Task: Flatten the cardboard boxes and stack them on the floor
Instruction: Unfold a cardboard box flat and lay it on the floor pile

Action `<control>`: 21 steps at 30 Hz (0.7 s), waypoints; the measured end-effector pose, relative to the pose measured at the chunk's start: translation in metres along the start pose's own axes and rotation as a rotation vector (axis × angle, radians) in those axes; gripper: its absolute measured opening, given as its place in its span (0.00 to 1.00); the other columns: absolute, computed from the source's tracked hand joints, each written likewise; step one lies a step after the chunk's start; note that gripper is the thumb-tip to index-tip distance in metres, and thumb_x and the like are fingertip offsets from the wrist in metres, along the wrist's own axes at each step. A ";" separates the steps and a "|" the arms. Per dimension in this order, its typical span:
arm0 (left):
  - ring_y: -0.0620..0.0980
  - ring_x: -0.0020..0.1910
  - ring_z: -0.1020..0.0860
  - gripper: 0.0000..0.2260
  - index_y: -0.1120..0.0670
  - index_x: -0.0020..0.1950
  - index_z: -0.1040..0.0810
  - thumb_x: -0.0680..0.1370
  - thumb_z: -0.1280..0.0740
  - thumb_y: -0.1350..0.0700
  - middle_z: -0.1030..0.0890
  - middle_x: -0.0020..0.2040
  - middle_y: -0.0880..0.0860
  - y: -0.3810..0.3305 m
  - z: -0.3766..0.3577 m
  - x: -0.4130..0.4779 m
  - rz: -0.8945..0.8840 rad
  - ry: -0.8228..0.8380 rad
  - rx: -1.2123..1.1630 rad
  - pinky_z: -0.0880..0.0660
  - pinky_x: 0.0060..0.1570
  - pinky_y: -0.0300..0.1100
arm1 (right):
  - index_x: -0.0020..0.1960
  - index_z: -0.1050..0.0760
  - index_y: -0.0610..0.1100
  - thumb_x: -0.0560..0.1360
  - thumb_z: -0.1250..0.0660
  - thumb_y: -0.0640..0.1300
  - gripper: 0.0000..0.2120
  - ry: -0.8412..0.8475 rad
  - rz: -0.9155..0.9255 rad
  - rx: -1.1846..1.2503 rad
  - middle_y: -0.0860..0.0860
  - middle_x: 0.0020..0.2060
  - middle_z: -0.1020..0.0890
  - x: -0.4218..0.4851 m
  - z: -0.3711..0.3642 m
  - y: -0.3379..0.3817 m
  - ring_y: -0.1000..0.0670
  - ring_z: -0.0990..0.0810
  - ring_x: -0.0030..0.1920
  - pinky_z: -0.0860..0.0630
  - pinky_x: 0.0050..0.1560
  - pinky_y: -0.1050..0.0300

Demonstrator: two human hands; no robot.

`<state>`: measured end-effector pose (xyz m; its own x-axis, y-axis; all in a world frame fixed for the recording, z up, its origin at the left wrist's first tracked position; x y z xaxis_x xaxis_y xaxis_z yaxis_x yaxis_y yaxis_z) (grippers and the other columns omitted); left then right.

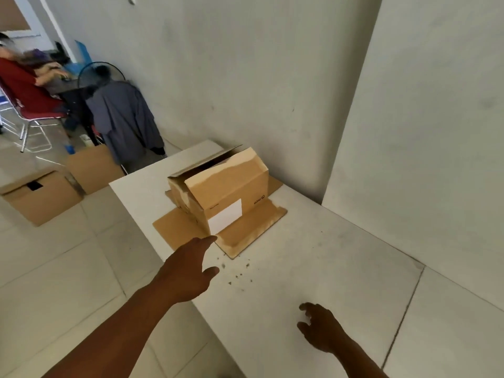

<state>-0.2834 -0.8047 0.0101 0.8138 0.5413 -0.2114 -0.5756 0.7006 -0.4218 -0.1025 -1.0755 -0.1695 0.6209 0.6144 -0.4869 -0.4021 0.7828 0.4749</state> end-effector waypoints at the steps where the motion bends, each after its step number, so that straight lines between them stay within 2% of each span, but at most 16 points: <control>1: 0.48 0.74 0.36 0.33 0.42 0.78 0.45 0.78 0.33 0.44 0.38 0.77 0.45 0.010 0.010 0.016 -0.001 0.027 0.009 0.33 0.70 0.48 | 0.72 0.33 0.51 0.79 0.36 0.53 0.23 0.014 -0.015 0.006 0.51 0.64 0.25 0.020 0.001 0.019 0.52 0.26 0.64 0.33 0.63 0.64; 6: 0.50 0.75 0.36 0.31 0.46 0.78 0.42 0.78 0.32 0.47 0.36 0.76 0.48 0.052 0.063 0.098 -0.033 -0.006 0.039 0.34 0.70 0.45 | 0.73 0.32 0.49 0.78 0.35 0.54 0.25 0.058 -0.046 0.022 0.49 0.64 0.24 0.094 0.018 0.109 0.50 0.24 0.63 0.31 0.65 0.61; 10: 0.52 0.73 0.34 0.31 0.45 0.78 0.41 0.78 0.31 0.49 0.36 0.76 0.50 0.078 0.086 0.162 -0.087 0.004 0.027 0.32 0.67 0.46 | 0.74 0.34 0.48 0.79 0.36 0.53 0.25 0.046 -0.058 0.049 0.49 0.64 0.23 0.141 0.041 0.170 0.50 0.25 0.64 0.30 0.66 0.58; 13: 0.51 0.70 0.31 0.29 0.46 0.76 0.37 0.77 0.30 0.50 0.37 0.76 0.49 0.093 0.095 0.212 -0.142 -0.038 0.012 0.28 0.64 0.46 | 0.74 0.34 0.49 0.79 0.35 0.53 0.25 -0.022 -0.102 0.127 0.49 0.64 0.22 0.169 0.050 0.202 0.49 0.24 0.65 0.30 0.67 0.57; 16: 0.53 0.72 0.34 0.27 0.49 0.74 0.33 0.77 0.30 0.51 0.35 0.75 0.51 0.107 0.101 0.262 -0.251 -0.115 0.078 0.29 0.65 0.49 | 0.73 0.33 0.48 0.79 0.34 0.52 0.25 -0.082 -0.169 0.211 0.50 0.56 0.21 0.187 0.052 0.226 0.49 0.23 0.62 0.28 0.64 0.59; 19: 0.57 0.73 0.37 0.27 0.50 0.73 0.32 0.76 0.31 0.47 0.35 0.75 0.54 0.117 0.111 0.307 -0.350 -0.209 0.227 0.31 0.66 0.53 | 0.72 0.30 0.49 0.78 0.33 0.53 0.24 -0.193 -0.258 0.335 0.49 0.62 0.22 0.201 0.052 0.253 0.49 0.23 0.62 0.27 0.64 0.58; 21: 0.61 0.75 0.41 0.33 0.48 0.75 0.38 0.74 0.32 0.40 0.40 0.76 0.55 0.128 0.118 0.333 -0.321 -0.143 0.300 0.33 0.68 0.59 | 0.71 0.30 0.50 0.78 0.32 0.54 0.24 -0.289 -0.321 0.421 0.48 0.63 0.22 0.209 0.052 0.279 0.50 0.22 0.61 0.25 0.63 0.55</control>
<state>-0.0955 -0.4800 -0.0106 0.9476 0.3186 0.0214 -0.3108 0.9356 -0.1674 -0.0493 -0.7342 -0.1006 0.8488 0.2560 -0.4626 0.0996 0.7819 0.6154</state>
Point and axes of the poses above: each hand's wrist, its own x-axis towards the middle knuckle, its own z-axis out of the back of the hand, y = z × x, the point moved 1 cm from there along x, towards the middle knuckle
